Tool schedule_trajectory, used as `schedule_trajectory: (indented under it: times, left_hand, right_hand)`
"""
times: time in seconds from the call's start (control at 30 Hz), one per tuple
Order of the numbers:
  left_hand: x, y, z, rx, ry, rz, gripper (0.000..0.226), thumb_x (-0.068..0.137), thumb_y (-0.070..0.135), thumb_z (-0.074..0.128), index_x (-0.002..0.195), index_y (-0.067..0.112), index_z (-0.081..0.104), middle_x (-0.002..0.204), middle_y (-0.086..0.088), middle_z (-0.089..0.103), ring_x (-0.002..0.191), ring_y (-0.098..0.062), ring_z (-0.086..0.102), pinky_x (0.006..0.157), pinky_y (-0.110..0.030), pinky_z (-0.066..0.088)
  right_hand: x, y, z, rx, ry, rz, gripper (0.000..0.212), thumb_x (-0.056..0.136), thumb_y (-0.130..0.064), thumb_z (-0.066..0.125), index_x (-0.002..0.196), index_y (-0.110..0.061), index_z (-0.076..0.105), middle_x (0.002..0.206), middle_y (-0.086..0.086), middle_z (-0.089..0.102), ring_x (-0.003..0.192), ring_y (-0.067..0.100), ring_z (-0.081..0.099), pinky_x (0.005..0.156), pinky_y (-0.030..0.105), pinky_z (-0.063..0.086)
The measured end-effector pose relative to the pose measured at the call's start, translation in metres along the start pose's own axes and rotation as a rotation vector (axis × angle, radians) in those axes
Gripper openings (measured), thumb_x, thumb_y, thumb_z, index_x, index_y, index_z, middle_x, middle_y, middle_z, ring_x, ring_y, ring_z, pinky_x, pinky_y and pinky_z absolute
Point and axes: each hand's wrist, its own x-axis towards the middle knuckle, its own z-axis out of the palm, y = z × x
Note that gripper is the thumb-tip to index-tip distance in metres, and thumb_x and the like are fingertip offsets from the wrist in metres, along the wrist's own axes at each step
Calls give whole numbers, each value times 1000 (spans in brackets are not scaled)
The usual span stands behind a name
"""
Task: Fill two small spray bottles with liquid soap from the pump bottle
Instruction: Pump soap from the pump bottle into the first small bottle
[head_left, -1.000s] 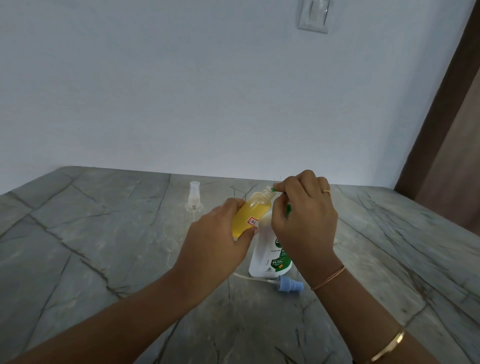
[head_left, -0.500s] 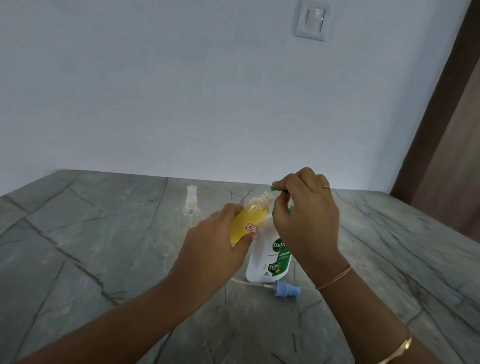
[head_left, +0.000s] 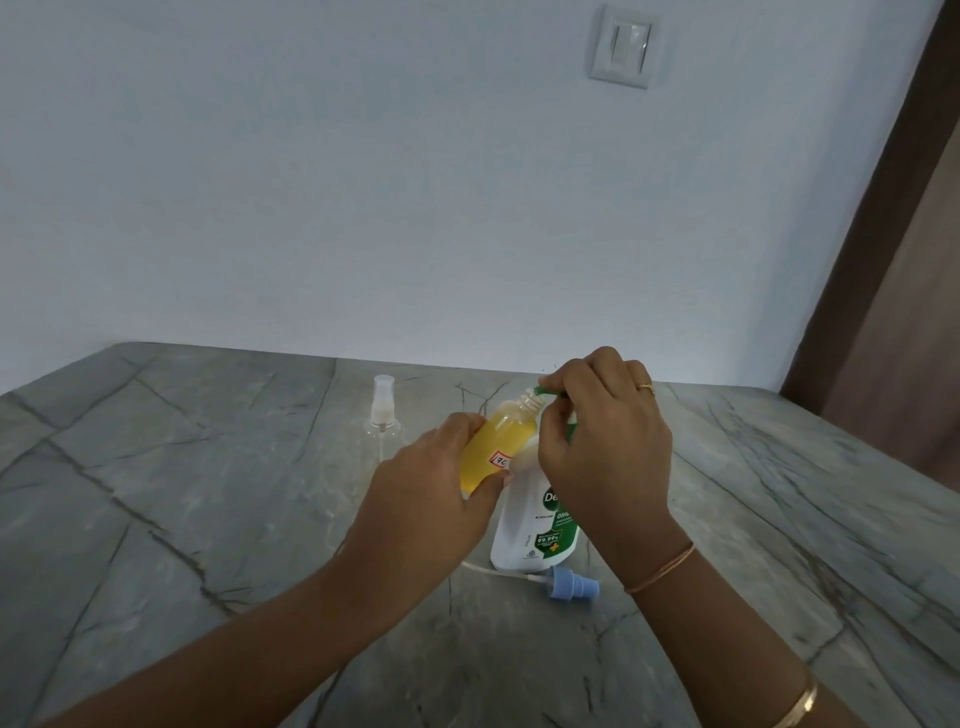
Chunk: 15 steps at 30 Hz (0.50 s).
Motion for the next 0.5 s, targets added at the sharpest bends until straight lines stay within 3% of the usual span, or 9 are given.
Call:
schedule_trajectory:
  times: [0.5]
  left_hand:
    - [0,-1,2,-33,2,-22,49,82,49,54,124,28,44,121,10,58,104,-12,58,80,-15,35]
  right_hand:
    - [-4,0,3,-7,42,4,20,75,-9,45,75,-8,65,73,6,56,67,23,50,48,26,36]
